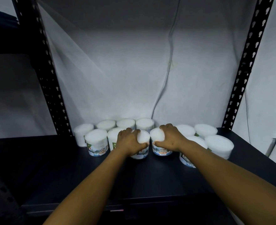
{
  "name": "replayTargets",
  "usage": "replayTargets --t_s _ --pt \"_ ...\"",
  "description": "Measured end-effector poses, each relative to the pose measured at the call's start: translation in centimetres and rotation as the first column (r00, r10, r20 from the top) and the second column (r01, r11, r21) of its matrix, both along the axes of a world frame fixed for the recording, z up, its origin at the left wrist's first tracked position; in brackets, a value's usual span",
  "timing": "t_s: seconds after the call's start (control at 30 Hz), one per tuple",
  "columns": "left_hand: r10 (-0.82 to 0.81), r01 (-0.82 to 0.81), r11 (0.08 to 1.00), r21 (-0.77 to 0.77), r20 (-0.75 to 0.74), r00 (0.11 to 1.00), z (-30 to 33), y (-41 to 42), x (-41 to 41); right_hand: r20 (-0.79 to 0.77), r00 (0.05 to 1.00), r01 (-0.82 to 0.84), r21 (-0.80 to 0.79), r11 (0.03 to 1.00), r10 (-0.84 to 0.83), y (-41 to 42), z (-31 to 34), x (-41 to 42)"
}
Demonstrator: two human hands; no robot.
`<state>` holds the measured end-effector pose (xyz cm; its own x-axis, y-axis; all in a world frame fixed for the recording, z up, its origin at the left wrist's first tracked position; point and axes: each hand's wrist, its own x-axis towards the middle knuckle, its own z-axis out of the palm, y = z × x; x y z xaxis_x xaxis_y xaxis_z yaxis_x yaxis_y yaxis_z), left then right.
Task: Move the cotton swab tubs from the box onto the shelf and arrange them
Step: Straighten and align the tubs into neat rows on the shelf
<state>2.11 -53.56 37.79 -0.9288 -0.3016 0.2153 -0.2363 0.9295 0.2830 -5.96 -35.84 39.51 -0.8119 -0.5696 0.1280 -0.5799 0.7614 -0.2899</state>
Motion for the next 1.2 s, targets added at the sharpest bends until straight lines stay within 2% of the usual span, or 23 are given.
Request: replayTargets --t_s 0.23,0.53,0.7,0.87,1.2 --pt "-0.020 0.020 0.994 -0.110 0.002 1.000 -0.9 -0.7 -1.6 0.032 0.999 -0.005 0.056 0.998 0.004 -0.3 -0.2 -1.3" --pt "-0.033 0.034 0.995 -0.093 0.010 0.999 -1.3 -0.8 -2.2 0.030 0.999 -0.049 0.191 0.980 0.044 -0.8 0.2 -2.2" --pt "-0.046 0.045 0.993 -0.112 -0.007 0.999 -1.7 -0.8 -1.6 0.008 0.998 -0.064 0.160 0.985 0.064 -0.6 -0.2 -2.1" --pt "-0.067 0.043 0.976 -0.211 -0.105 0.992 -2.1 -1.2 -0.1 -0.110 0.983 -0.124 0.192 0.973 0.147 -0.4 -0.4 -1.5" --pt "-0.092 0.065 0.973 -0.221 -0.112 0.989 -2.2 -1.1 -0.2 -0.042 0.987 -0.142 0.187 0.972 0.152 -0.1 -0.2 -1.2"
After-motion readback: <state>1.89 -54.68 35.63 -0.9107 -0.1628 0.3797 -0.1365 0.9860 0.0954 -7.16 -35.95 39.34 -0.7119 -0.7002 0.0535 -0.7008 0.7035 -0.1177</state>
